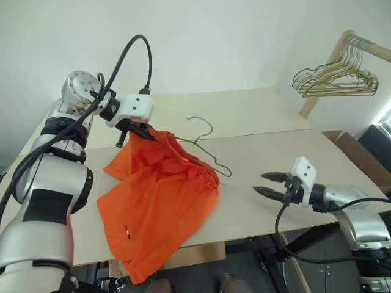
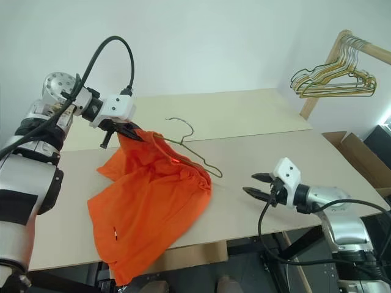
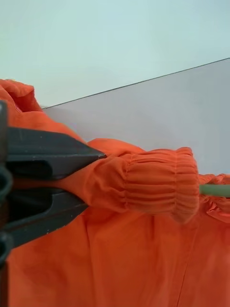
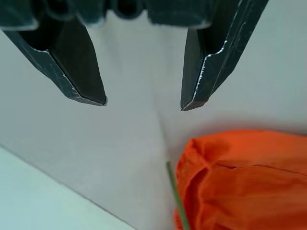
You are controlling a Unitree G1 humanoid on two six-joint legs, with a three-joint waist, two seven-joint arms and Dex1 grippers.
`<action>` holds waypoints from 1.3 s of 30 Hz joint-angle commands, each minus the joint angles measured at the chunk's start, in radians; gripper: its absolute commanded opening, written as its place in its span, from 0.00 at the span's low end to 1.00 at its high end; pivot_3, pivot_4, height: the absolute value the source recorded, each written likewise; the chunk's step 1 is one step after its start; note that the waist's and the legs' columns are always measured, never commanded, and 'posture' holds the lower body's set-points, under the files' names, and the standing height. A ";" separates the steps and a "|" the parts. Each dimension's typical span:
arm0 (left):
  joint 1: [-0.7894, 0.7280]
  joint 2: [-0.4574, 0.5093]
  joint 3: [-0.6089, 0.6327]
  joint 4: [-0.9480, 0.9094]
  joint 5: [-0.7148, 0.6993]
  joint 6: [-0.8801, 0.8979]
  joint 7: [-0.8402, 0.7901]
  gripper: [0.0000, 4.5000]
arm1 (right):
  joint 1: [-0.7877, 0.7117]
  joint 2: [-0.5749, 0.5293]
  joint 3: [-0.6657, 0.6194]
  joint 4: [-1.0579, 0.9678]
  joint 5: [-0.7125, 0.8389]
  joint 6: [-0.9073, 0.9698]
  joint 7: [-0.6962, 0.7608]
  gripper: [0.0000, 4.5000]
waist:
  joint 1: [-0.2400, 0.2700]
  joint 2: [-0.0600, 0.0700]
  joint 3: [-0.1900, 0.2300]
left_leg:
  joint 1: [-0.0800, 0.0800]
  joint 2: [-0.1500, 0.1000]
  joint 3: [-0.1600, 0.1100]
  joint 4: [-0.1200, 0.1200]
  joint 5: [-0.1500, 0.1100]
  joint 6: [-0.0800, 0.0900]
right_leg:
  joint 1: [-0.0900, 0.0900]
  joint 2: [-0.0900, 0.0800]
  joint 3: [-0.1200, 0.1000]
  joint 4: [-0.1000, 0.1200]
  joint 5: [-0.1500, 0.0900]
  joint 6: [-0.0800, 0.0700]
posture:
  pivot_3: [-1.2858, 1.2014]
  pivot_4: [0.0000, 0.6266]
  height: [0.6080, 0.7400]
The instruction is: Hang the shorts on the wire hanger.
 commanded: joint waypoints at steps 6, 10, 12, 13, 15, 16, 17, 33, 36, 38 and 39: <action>-0.046 -0.004 0.090 0.011 0.040 -0.005 -0.003 0.00 | -0.084 0.210 0.073 0.029 0.036 0.152 -0.155 0.65 | -0.015 0.000 0.000 | -0.001 0.000 0.000 0.000 0.000 0.000 | -0.002 0.000 0.001 0.001 0.000 0.000 | 0.52 0.00 1.00; -0.047 -0.007 0.120 0.015 0.064 -0.004 0.002 0.00 | -0.132 0.268 0.136 0.104 -0.010 0.109 -0.164 0.65 | -0.014 0.000 0.000 | -0.001 0.000 0.000 0.000 0.000 0.000 | -0.001 -0.001 0.000 0.001 0.000 0.000 | 0.53 0.00 1.00; -0.049 -0.006 0.131 0.016 0.073 -0.003 0.005 0.00 | -0.147 0.292 0.158 0.133 -0.021 0.093 -0.167 0.65 | -0.012 0.000 0.000 | -0.002 0.000 -0.001 0.000 0.000 0.000 | -0.002 -0.001 0.000 0.001 0.000 0.000 | 0.53 0.00 1.00; -0.049 -0.007 0.136 0.016 0.078 -0.003 0.006 0.00 | -0.151 0.298 0.163 0.142 -0.024 0.088 -0.166 0.65 | -0.012 0.000 0.000 | -0.002 0.000 -0.001 0.000 0.000 0.000 | -0.002 0.000 0.000 0.002 0.000 0.000 | 0.53 0.00 1.00; -0.050 -0.005 0.148 0.016 0.087 -0.003 0.006 0.00 | -0.159 0.319 0.169 0.168 -0.036 0.075 -0.182 0.65 | -0.012 0.000 0.000 | -0.003 -0.001 -0.001 0.000 0.000 0.000 | -0.002 -0.001 -0.001 0.003 0.000 0.001 | 0.53 0.00 1.00; -0.049 -0.004 0.153 0.015 0.089 -0.004 0.005 0.00 | -0.169 0.334 0.168 0.189 -0.039 0.072 -0.196 0.65 | -0.012 0.000 0.000 | -0.003 -0.001 -0.001 0.000 0.000 0.000 | -0.002 -0.001 -0.001 0.004 0.000 0.001 | 0.53 0.00 1.00; -0.049 -0.002 0.157 0.015 0.090 -0.004 0.004 0.00 | -0.178 0.346 0.168 0.208 -0.042 0.069 -0.204 0.65 | -0.012 0.000 0.000 | -0.003 -0.001 -0.001 0.000 0.000 0.000 | -0.002 -0.001 -0.001 0.004 0.000 0.001 | 0.53 0.00 1.00; -0.044 -0.012 0.206 0.017 0.116 -0.006 0.020 0.00 | -0.277 0.439 0.131 0.386 0.001 0.031 -0.168 0.65 | -0.018 0.000 0.000 | -0.002 -0.001 -0.002 0.001 0.000 0.000 | -0.002 -0.001 -0.001 0.005 0.000 0.001 | 0.53 0.00 1.00; -0.042 -0.013 0.212 0.017 0.120 -0.007 0.022 0.00 | -0.294 0.446 0.138 0.408 0.003 0.043 -0.148 0.61 | -0.018 0.000 0.000 | -0.002 -0.001 -0.002 0.000 0.000 0.000 | -0.002 -0.001 -0.001 0.005 0.000 0.001 | 0.53 0.00 1.00; -0.042 -0.013 0.217 0.017 0.118 -0.003 0.019 0.00 | -0.301 0.447 0.151 0.422 -0.013 0.054 -0.151 0.52 | -0.018 0.000 0.000 | -0.003 -0.001 -0.002 0.000 0.000 0.000 | -0.002 -0.001 -0.001 0.005 0.000 0.001 | 0.53 0.00 1.00; -0.041 -0.012 0.218 0.016 0.119 -0.003 0.019 0.00 | -0.302 0.445 0.156 0.426 -0.018 0.052 -0.146 0.44 | -0.018 0.000 0.000 | -0.003 -0.001 -0.002 0.000 0.000 0.000 | -0.002 -0.001 -0.001 0.005 0.001 0.001 | 0.53 0.00 1.00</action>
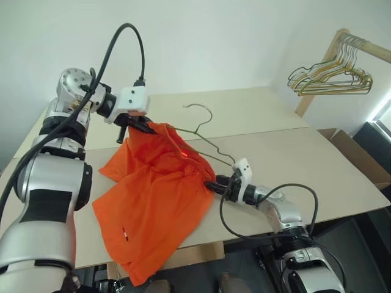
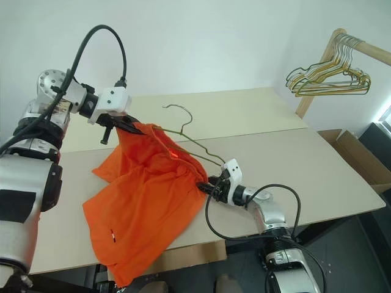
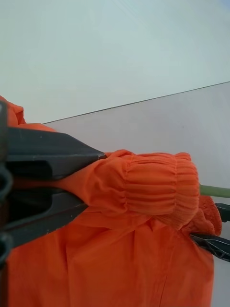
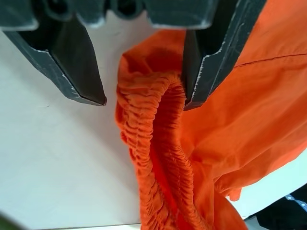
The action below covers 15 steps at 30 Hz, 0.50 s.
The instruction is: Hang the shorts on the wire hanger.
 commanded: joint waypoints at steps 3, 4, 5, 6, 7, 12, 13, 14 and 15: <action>-0.036 0.011 0.032 -0.006 0.003 -0.006 0.013 0.00 | -0.034 0.001 0.001 0.007 -0.008 0.003 -0.003 0.20 | 0.000 0.000 0.000 | 0.000 0.000 0.000 0.000 0.000 0.000 | 0.000 0.000 0.000 0.000 0.000 0.000 | 0.54 0.00 1.00; -0.035 0.013 0.032 -0.006 0.005 -0.006 0.016 0.00 | -0.032 0.001 -0.004 0.005 -0.006 0.001 -0.008 0.10 | 0.000 0.000 0.000 | 0.000 0.000 0.000 0.000 0.000 0.000 | 0.000 0.000 0.000 0.000 0.000 0.000 | 0.54 0.00 1.00; -0.034 0.014 0.033 -0.005 0.005 -0.006 0.018 0.00 | -0.031 0.001 -0.009 0.001 -0.003 0.001 -0.013 0.04 | 0.000 0.000 0.000 | 0.000 0.000 0.000 0.000 0.000 0.000 | 0.000 0.000 0.000 0.000 0.000 0.000 | 0.54 0.00 1.00; -0.033 0.016 0.034 -0.004 0.004 -0.005 0.016 0.00 | -0.032 0.000 -0.017 -0.002 0.000 0.004 -0.020 0.02 | 0.000 0.000 0.000 | 0.000 0.000 0.000 0.000 0.000 0.000 | 0.000 0.000 0.000 0.000 0.000 0.000 | 0.54 0.00 1.00; -0.032 0.018 0.036 -0.004 0.004 -0.005 0.016 0.00 | -0.032 -0.002 -0.023 -0.007 0.003 0.009 -0.023 0.02 | 0.000 0.000 0.000 | 0.000 0.000 0.000 0.000 0.000 0.000 | 0.000 0.000 0.000 0.000 0.000 0.000 | 0.54 0.00 1.00; -0.017 0.042 0.025 -0.013 -0.015 -0.025 -0.013 0.00 | -0.022 -0.052 -0.056 -0.064 0.021 0.044 -0.027 0.02 | 0.000 0.000 0.000 | 0.000 0.000 0.000 0.000 0.000 0.000 | 0.000 0.000 0.000 0.000 0.000 0.000 | 0.53 0.00 1.00; -0.013 0.050 0.012 -0.017 -0.026 -0.031 -0.015 0.00 | -0.017 -0.070 -0.065 -0.079 0.030 0.054 -0.018 0.02 | 0.000 0.000 0.000 | 0.000 0.000 0.000 0.000 0.000 0.000 | 0.000 0.000 0.000 0.000 0.000 0.000 | 0.53 0.00 1.00; -0.011 0.056 0.002 -0.019 -0.034 -0.036 -0.015 0.00 | -0.014 -0.082 -0.070 -0.089 0.037 0.062 -0.013 0.02 | -0.001 0.000 0.000 | -0.001 0.000 -0.001 0.000 0.000 0.000 | -0.001 0.000 0.000 0.000 0.000 0.000 | 0.53 0.00 1.00; -0.007 0.065 -0.012 -0.022 -0.041 -0.044 -0.015 0.00 | -0.011 -0.100 -0.079 -0.103 0.049 0.075 -0.005 0.02 | 0.000 0.000 0.000 | -0.001 0.000 -0.001 0.000 0.000 0.000 | -0.001 0.000 0.000 0.000 0.000 0.000 | 0.53 0.00 1.00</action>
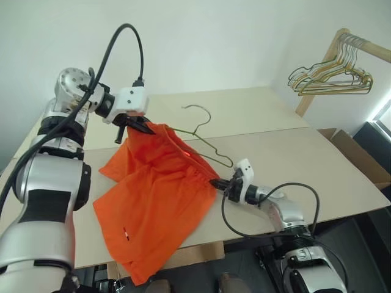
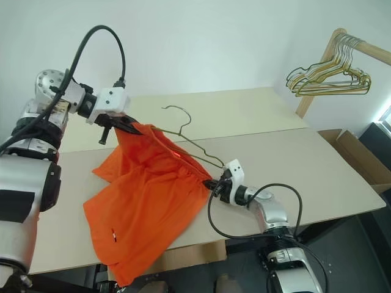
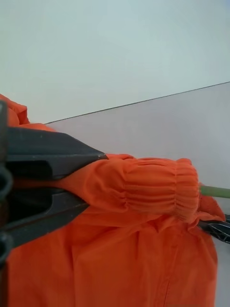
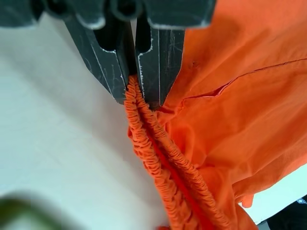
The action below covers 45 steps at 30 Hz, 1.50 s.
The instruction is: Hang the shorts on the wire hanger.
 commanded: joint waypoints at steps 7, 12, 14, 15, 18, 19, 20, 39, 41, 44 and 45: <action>0.000 0.074 -0.036 -0.013 -0.027 -0.039 -0.005 0.00 | 0.016 -0.180 -0.066 -0.093 0.046 0.047 0.089 0.02 | 0.001 0.000 0.000 | 0.000 0.000 0.000 0.000 0.000 0.000 | 0.001 0.000 0.000 -0.001 0.000 0.000 | 0.53 0.00 1.00; 0.009 0.066 0.002 -0.003 -0.018 -0.043 -0.003 0.00 | 0.019 -0.222 -0.062 -0.099 0.049 0.047 0.129 0.02 | 0.001 0.000 0.000 | 0.000 0.000 0.000 0.000 0.000 0.000 | 0.001 0.000 0.000 -0.001 0.000 0.000 | 0.53 0.00 1.00; 0.008 0.051 0.041 -0.001 -0.056 -0.020 -0.004 0.00 | 0.020 -0.233 -0.056 -0.097 0.044 0.050 0.135 0.02 | 0.001 0.000 0.000 | 0.000 0.000 0.000 0.000 0.000 0.000 | 0.000 0.000 0.000 -0.001 0.000 0.000 | 0.53 0.00 1.00; 0.007 0.047 0.049 -0.002 -0.069 -0.012 -0.004 0.00 | 0.021 -0.235 -0.055 -0.096 0.043 0.050 0.135 0.02 | 0.001 0.000 0.000 | 0.000 0.000 0.000 0.000 0.000 0.000 | 0.000 0.000 0.000 -0.001 0.000 0.000 | 0.53 0.00 1.00; 0.015 0.063 0.007 -0.012 -0.091 -0.003 -0.005 0.00 | 0.022 -0.233 -0.052 -0.088 0.041 0.048 0.129 0.02 | 0.001 0.000 0.000 | 0.000 0.000 0.000 0.001 0.000 0.000 | 0.001 0.000 0.000 -0.001 0.000 0.000 | 0.53 0.00 1.00; 0.020 0.072 -0.014 -0.017 -0.098 -0.011 -0.005 0.00 | 0.021 -0.233 -0.052 -0.085 0.040 0.045 0.128 0.02 | 0.001 0.000 0.000 | 0.000 0.000 0.000 0.001 0.000 0.000 | 0.000 0.000 0.000 -0.001 0.000 0.000 | 0.53 0.00 1.00; 0.023 0.079 -0.029 -0.021 -0.105 -0.017 -0.005 0.00 | 0.021 -0.232 -0.051 -0.082 0.039 0.043 0.128 0.02 | 0.000 0.000 0.000 | 0.000 0.000 0.000 0.001 0.000 0.000 | 0.000 0.000 0.000 -0.001 0.000 0.000 | 0.53 0.00 1.00; 0.055 0.091 -0.044 0.005 0.094 -0.075 0.171 0.00 | 0.002 -0.283 -0.018 -0.147 -0.032 -0.097 0.146 0.02 | 0.007 0.000 0.000 | 0.000 0.000 0.001 0.001 0.000 0.000 | 0.000 0.000 0.000 -0.001 0.000 0.000 | 0.53 0.00 1.00; 0.065 0.079 -0.029 -0.001 0.082 -0.074 0.170 0.00 | -0.008 -0.305 -0.010 -0.191 -0.038 -0.114 0.163 0.02 | 0.009 0.000 0.000 | 0.000 0.000 0.000 0.001 0.000 0.000 | 0.000 0.000 0.000 -0.001 0.000 0.000 | 0.53 0.00 1.00; 0.090 0.057 -0.027 -0.016 0.089 -0.076 0.198 0.00 | -0.080 -0.364 0.041 -0.276 -0.087 -0.098 0.193 0.02 | 0.010 0.000 0.000 | -0.001 0.000 0.001 0.001 0.000 0.000 | 0.000 0.000 -0.001 -0.001 0.000 0.000 | 0.53 0.00 1.00; 0.098 0.047 -0.026 -0.020 0.091 -0.077 0.213 0.00 | -0.117 -0.383 0.063 -0.298 -0.106 -0.081 0.204 0.02 | 0.010 0.000 0.000 | -0.001 0.000 0.001 0.001 0.000 0.000 | 0.000 0.000 -0.001 -0.001 0.000 0.000 | 0.53 0.00 1.00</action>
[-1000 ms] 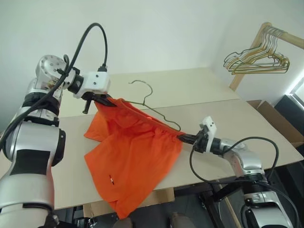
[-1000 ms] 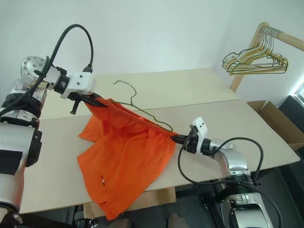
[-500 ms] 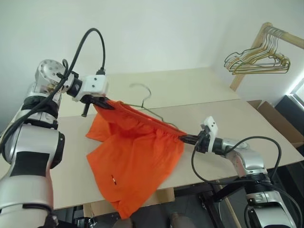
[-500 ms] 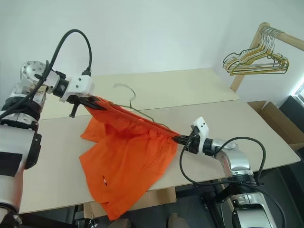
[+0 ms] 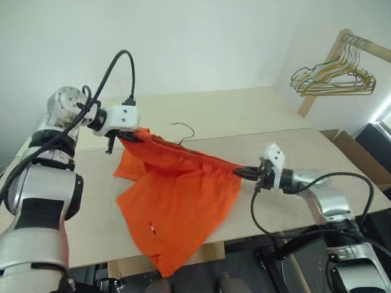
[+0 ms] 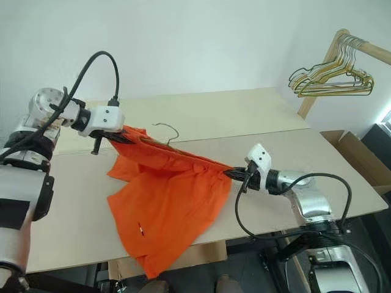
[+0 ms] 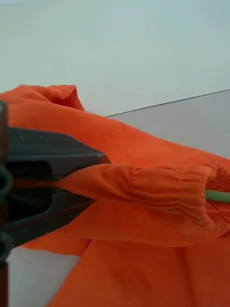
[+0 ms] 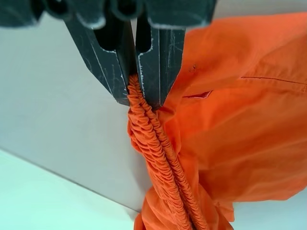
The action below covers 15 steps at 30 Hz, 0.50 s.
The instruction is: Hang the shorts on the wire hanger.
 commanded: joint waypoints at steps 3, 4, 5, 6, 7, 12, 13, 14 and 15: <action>0.014 -0.020 0.028 -0.035 0.009 0.003 0.100 0.00 | -0.168 -0.085 0.057 -0.115 -0.065 0.051 0.055 0.02 | -0.001 0.000 0.000 | 0.000 0.000 0.000 0.000 0.000 0.000 | 0.000 0.000 0.000 0.000 0.000 0.000 | 0.53 0.00 1.00; 0.022 -0.032 0.030 -0.037 0.011 -0.004 0.135 0.00 | -0.195 -0.092 0.076 -0.129 -0.069 0.064 0.075 0.02 | 0.000 0.000 0.000 | 0.000 0.000 0.000 0.000 0.000 0.000 | 0.000 0.000 0.000 0.000 0.000 0.000 | 0.53 0.00 1.00; 0.029 -0.044 0.031 -0.038 0.015 -0.003 0.168 0.00 | -0.221 -0.097 0.095 -0.143 -0.075 0.081 0.091 0.02 | 0.001 0.000 0.000 | 0.000 0.000 0.000 0.000 0.000 0.000 | 0.000 0.000 0.000 0.000 0.000 0.000 | 0.53 0.00 1.00; 0.036 -0.053 0.034 -0.040 0.015 -0.003 0.186 0.00 | -0.242 -0.099 0.111 -0.154 -0.080 0.098 0.104 0.02 | 0.003 0.000 0.000 | 0.000 0.000 0.000 0.000 0.000 0.000 | 0.000 0.000 0.000 0.000 0.000 0.000 | 0.53 0.00 1.00; 0.043 -0.061 0.042 -0.044 0.007 -0.003 0.185 0.00 | -0.263 -0.095 0.124 -0.164 -0.081 0.117 0.109 0.02 | 0.005 0.000 0.000 | 0.000 0.000 0.000 0.000 0.000 0.000 | 0.000 0.000 0.000 0.000 0.000 0.000 | 0.53 0.00 1.00; 0.071 -0.083 0.059 -0.073 -0.005 0.004 0.188 0.00 | -0.361 -0.082 0.193 -0.184 -0.110 0.238 0.116 0.02 | 0.012 0.000 0.000 | -0.002 0.000 0.000 0.000 0.000 0.000 | -0.002 0.000 -0.001 0.001 0.000 0.000 | 0.53 0.00 1.00; 0.077 -0.090 0.072 -0.079 -0.020 0.014 0.184 0.00 | -0.372 -0.084 0.210 -0.187 -0.125 0.250 0.115 0.02 | 0.015 0.000 0.000 | -0.003 0.000 0.000 0.000 0.000 0.000 | -0.002 0.000 -0.001 0.001 0.000 0.000 | 0.53 0.00 1.00; 0.082 -0.097 0.084 -0.086 -0.033 0.024 0.177 0.00 | -0.388 -0.078 0.222 -0.185 -0.128 0.284 0.111 0.02 | 0.017 0.000 0.000 | -0.003 0.000 0.000 0.000 0.000 0.000 | -0.002 0.000 -0.001 0.001 0.000 0.000 | 0.53 0.00 1.00; 0.087 -0.100 0.093 -0.092 -0.041 0.031 0.170 0.00 | -0.402 -0.069 0.227 -0.181 -0.129 0.309 0.102 0.02 | 0.019 0.000 0.000 | -0.003 0.000 0.000 0.000 0.000 0.000 | -0.002 0.000 -0.002 0.000 0.000 0.000 | 0.53 0.00 1.00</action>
